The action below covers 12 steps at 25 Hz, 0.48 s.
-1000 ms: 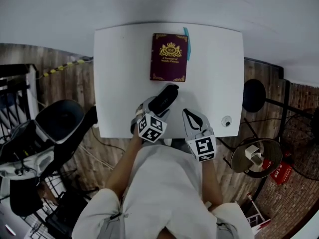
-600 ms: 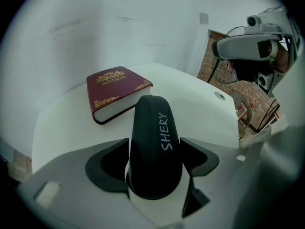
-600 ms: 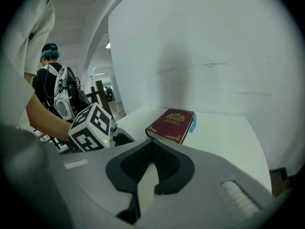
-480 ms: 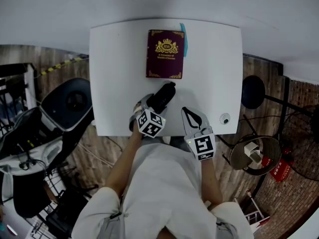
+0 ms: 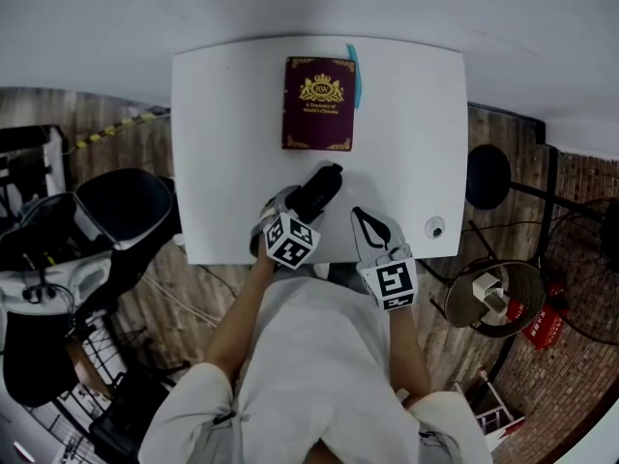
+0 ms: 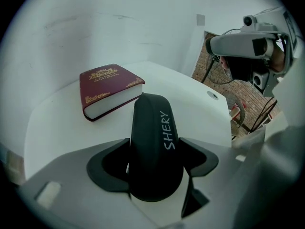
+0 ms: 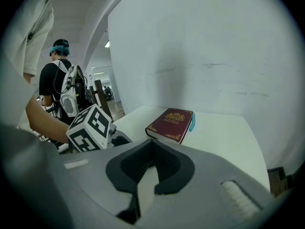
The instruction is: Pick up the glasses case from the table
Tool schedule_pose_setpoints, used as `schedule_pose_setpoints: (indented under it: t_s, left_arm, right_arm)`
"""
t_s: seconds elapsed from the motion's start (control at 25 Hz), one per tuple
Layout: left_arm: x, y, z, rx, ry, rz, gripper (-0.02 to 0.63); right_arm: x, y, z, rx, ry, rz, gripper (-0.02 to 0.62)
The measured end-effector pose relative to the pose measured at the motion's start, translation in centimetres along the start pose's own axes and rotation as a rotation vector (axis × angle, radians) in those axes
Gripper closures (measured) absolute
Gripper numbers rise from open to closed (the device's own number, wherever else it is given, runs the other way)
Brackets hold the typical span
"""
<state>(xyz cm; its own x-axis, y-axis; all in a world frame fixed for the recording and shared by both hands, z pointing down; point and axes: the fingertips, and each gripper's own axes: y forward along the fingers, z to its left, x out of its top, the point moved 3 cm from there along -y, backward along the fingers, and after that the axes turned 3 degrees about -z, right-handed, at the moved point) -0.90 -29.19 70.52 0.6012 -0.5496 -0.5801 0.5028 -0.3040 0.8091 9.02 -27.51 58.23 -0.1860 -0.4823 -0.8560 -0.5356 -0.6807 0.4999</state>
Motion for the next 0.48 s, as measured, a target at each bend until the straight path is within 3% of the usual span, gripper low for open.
schedule_pose_setpoints:
  t_s: [0.48]
  left_arm:
    - [2.6, -3.8, 1.0, 0.007, -0.016, -0.142, 0.265]
  right_arm:
    - [0.8, -0.7, 0.7, -0.051, -0.012, -0.035, 0.591]
